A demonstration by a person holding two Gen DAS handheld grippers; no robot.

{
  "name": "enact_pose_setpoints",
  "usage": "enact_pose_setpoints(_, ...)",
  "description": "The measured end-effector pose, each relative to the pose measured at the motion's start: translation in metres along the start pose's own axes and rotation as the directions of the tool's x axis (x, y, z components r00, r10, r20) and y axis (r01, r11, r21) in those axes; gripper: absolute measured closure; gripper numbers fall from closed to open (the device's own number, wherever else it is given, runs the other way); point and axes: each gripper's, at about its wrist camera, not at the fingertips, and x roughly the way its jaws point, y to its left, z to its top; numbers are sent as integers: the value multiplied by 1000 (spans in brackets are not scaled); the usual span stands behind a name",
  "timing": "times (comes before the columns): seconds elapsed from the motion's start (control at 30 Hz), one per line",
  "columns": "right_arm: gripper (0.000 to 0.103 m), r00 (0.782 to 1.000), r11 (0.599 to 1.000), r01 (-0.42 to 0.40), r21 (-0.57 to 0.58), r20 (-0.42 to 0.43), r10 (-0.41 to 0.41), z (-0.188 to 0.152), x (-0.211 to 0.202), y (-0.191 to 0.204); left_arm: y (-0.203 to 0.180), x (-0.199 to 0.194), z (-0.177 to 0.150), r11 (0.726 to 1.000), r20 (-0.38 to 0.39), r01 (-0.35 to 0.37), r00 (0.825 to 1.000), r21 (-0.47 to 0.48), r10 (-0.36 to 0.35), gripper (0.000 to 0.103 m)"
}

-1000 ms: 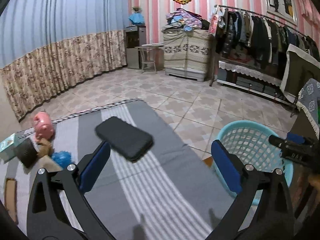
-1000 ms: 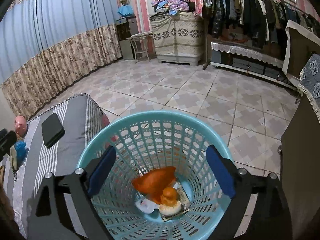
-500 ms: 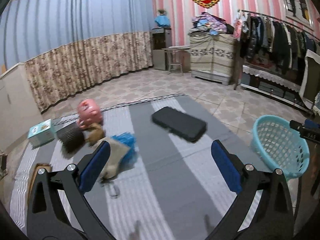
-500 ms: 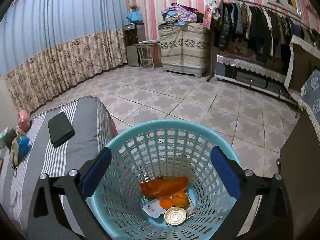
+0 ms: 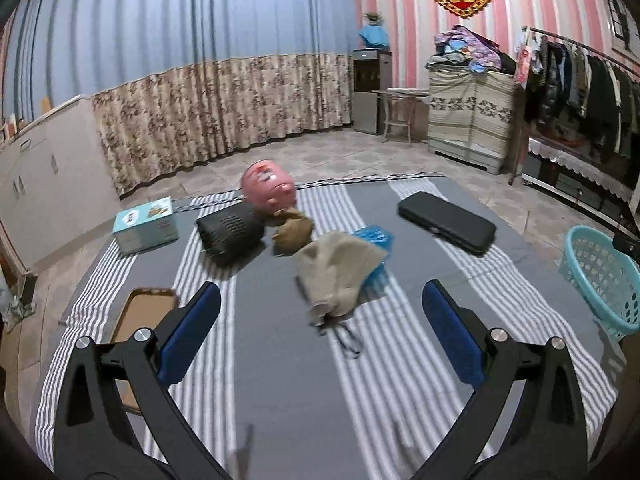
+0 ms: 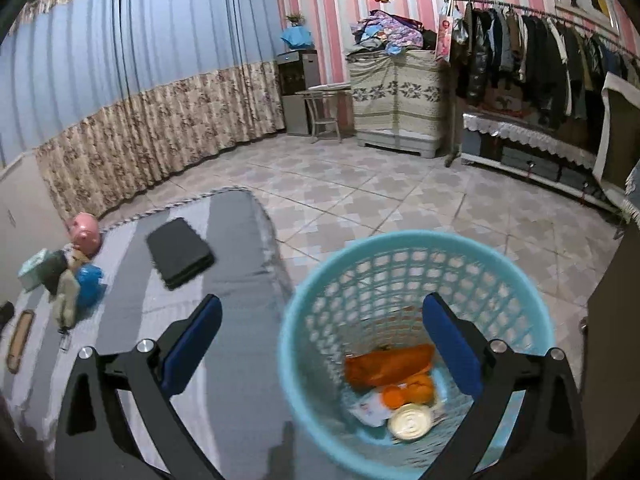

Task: Collect trash
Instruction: 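Withdraw both open tools from the basket back to the table, then grasp the beige cloth bag with the left tool while the right tool grasps the blue plastic bag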

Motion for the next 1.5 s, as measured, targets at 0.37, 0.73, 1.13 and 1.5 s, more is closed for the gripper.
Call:
enact_pose_setpoints(0.37,5,998,995,-9,-100,-67,2,-23,11,54,57,5,-10,999,-33,-32,999,-41,31,6)
enact_pose_setpoints(0.73,5,991,970,-52,-236,-129,22,-41,37,127,87,37,-13,993,-83,10,996,-116,-19,6)
enact_pose_setpoints(1.13,5,982,971,-63,-230,-186,19,-41,46,129,18,113,9,985,-202,173,964,-8,-171,40)
enact_pose_setpoints(1.5,5,984,957,-93,-275,-174,45,-32,50,172,56,89,9,978,-193,205,959,-36,-209,90)
